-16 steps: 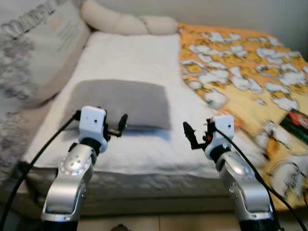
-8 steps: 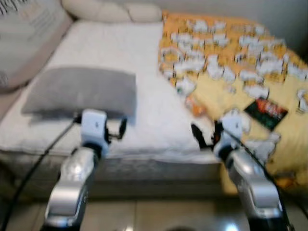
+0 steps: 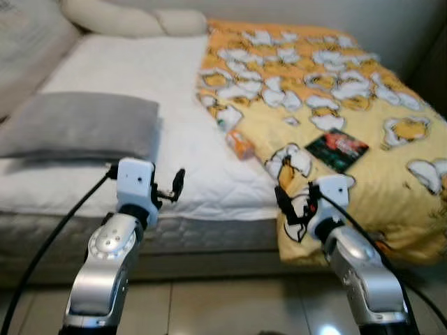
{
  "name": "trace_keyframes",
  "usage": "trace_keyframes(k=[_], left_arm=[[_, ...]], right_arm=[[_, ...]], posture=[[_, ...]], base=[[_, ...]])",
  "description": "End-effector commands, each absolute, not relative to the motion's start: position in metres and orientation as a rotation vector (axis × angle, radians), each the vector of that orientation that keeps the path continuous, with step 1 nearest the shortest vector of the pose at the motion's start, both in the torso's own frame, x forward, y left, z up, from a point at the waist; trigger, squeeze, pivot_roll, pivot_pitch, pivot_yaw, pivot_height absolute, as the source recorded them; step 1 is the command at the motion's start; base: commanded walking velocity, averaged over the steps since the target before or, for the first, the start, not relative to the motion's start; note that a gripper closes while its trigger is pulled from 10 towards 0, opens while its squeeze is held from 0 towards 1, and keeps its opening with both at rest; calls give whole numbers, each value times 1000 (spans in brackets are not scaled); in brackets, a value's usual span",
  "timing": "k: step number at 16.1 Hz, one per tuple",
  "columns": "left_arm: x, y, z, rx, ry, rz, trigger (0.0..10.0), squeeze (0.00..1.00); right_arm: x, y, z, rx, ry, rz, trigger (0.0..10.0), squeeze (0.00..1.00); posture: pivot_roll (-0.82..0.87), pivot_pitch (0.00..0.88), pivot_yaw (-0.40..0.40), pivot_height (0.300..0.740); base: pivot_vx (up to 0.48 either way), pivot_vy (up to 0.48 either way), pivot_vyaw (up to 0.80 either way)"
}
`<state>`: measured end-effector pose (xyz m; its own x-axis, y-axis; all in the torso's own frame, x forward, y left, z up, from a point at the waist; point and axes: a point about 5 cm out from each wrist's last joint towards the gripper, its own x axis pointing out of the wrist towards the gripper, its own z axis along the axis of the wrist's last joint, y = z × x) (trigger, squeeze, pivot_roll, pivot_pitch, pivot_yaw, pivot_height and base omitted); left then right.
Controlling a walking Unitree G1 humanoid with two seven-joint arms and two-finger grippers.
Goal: Clean up the room
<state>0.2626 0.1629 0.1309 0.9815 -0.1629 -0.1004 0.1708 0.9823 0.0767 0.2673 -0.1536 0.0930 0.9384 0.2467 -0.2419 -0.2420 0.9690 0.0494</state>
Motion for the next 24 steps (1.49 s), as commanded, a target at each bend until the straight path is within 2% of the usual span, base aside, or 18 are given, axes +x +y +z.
trace_keyframes(k=[1,3,11,15,24], left_arm=[[263,162,136,90,72,-179,10000,0],[263,162,137,95,71,-185,10000,0],[261,163,136,111,74,-194,10000,0],[260,165,136,113,75,-189,10000,0],[262,167,136,117,83,-207,10000,0]], right_arm=[[268,-153,100,10,219,254,10000,0],[268,-151,100,7,220,261,10000,0],[264,-143,98,-13,224,309,10000,0],[264,-136,97,-23,226,347,10000,0],[268,-140,98,17,228,281,10000,0]], posture=[[-23,0,-24,740],[-21,0,-26,740],[-17,0,-31,740],[-7,0,-35,740],[-13,0,-21,740]], base=[[364,0,0],[386,0,800],[384,0,0],[386,0,770],[385,0,0]])
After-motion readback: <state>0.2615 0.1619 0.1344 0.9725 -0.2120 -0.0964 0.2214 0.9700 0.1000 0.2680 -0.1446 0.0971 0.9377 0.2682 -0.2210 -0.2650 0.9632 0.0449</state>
